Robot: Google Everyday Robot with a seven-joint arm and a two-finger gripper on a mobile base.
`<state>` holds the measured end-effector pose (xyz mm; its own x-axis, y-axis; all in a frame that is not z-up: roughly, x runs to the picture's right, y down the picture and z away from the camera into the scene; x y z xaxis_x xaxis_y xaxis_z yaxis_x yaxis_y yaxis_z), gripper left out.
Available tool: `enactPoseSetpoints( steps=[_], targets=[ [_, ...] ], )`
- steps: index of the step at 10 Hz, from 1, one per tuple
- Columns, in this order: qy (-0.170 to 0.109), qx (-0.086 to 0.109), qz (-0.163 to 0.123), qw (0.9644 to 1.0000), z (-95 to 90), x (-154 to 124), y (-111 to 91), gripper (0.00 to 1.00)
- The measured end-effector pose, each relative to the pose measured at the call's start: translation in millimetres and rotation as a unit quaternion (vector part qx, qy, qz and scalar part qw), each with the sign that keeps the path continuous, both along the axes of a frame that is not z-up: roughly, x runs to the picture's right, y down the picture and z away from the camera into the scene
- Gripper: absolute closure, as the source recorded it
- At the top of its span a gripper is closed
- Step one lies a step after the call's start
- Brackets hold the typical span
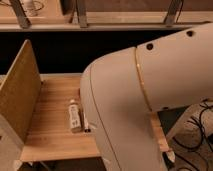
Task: Drag the pepper across the table
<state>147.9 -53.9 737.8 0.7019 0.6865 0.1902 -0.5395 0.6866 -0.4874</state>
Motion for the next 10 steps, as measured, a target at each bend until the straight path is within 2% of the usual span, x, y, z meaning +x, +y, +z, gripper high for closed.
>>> enactPoseSetpoints(
  steps=[2,4,5,7,10],
  targets=[
    [-0.017,-0.025,-0.032,0.9990,-2.2,-19.5,18.9,0.20],
    [-0.016,-0.037,-0.076,0.9963,4.3,-27.7,39.0,0.20],
    [-0.006,-0.031,-0.093,0.9952,11.9,-28.7,41.9,0.20],
    [0.016,-0.015,-0.105,0.9943,27.0,-29.3,43.0,0.20],
    [0.021,-0.012,-0.106,0.9941,29.8,-28.5,42.9,0.20]
  ],
)
